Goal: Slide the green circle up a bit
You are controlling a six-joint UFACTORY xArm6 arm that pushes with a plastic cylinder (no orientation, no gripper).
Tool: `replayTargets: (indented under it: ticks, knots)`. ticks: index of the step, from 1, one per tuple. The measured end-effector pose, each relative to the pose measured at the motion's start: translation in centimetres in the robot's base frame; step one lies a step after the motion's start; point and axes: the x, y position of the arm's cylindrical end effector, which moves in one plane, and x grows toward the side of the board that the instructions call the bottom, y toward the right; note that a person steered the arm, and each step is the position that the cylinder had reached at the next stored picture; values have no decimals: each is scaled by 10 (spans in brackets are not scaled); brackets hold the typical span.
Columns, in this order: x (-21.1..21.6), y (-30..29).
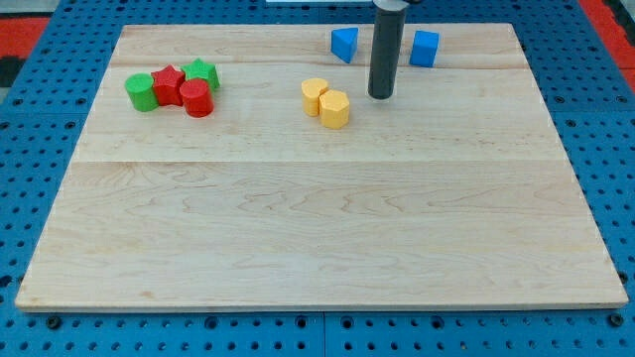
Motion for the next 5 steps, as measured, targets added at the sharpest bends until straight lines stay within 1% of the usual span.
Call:
replayTargets:
  ticks: [2,3,4,5]
  knots:
    - [8,-2]
    - [32,-2]
    - [62,-20]
    - [68,-74]
